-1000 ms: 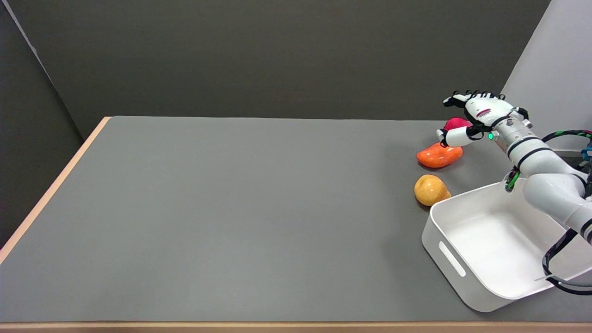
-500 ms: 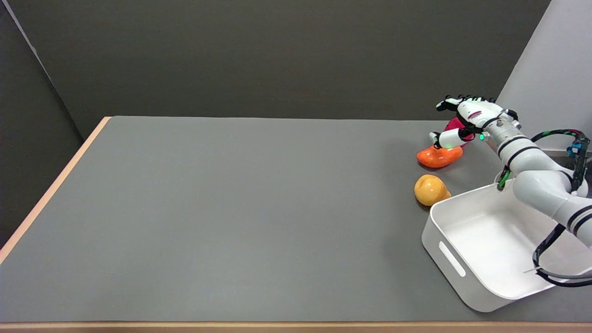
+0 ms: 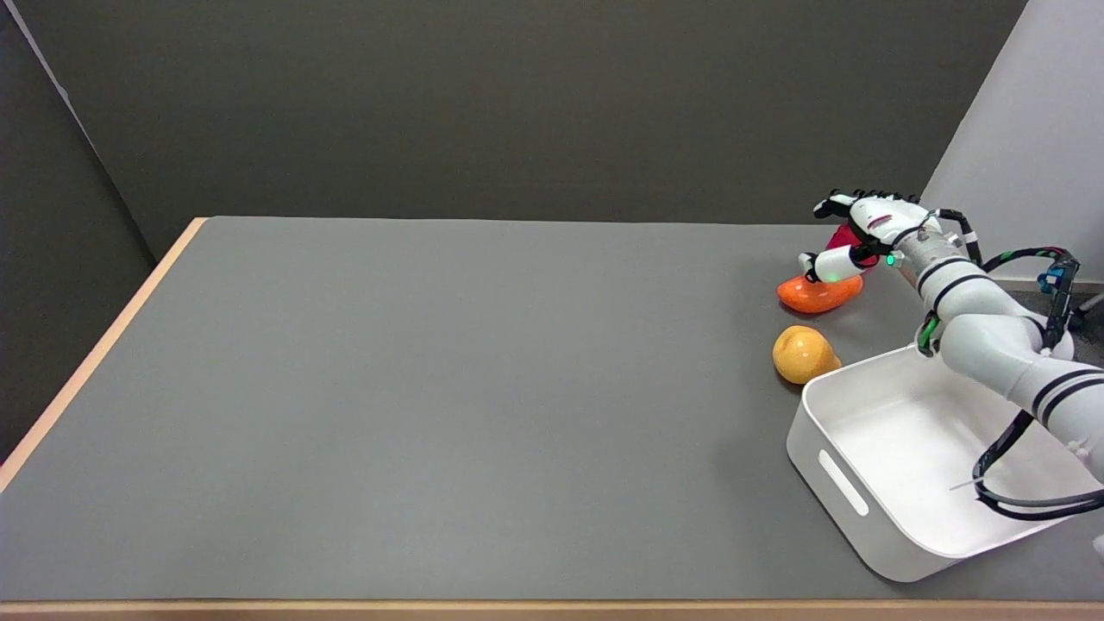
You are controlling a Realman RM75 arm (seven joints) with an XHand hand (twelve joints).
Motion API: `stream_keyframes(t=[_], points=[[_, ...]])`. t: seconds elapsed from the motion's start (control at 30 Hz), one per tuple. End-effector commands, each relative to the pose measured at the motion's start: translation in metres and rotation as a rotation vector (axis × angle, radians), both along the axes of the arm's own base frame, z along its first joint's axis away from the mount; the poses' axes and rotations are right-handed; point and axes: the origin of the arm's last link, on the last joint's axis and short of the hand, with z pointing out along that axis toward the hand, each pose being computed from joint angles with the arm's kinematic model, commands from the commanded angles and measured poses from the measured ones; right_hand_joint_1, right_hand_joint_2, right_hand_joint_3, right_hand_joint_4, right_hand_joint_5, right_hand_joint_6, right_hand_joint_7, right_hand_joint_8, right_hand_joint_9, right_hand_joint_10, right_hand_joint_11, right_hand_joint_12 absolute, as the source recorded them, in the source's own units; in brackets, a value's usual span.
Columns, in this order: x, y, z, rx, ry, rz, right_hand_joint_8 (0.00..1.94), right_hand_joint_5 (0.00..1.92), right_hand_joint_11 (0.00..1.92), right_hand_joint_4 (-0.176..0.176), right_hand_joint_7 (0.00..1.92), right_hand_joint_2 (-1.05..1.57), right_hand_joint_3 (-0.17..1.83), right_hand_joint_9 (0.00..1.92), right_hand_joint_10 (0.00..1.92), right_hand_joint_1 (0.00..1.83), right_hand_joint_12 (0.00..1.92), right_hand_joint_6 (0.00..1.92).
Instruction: Pick up tomato.
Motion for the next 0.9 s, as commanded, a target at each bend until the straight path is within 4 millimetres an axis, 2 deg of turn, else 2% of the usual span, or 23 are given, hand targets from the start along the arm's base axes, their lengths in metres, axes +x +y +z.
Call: stream_keyframes(t=[0.03, 0.4, 0.9], points=[[-0.008, -0.009, 0.022, -0.111, -0.049, 0.011, 0.30, 0.26, 0.12, 0.123, 0.25, 0.61, 0.90, 0.17, 0.64, 0.54, 1.27, 0.50], [0.002, -0.018, 0.020, -0.112, -0.052, 0.046, 0.30, 0.26, 0.12, 0.123, 0.26, 0.61, 0.91, 0.17, 0.64, 0.54, 1.27, 0.50], [0.001, -0.017, 0.020, -0.113, -0.051, 0.044, 0.32, 0.25, 0.12, 0.126, 0.26, 0.59, 0.95, 0.18, 0.65, 0.57, 1.29, 0.53]])
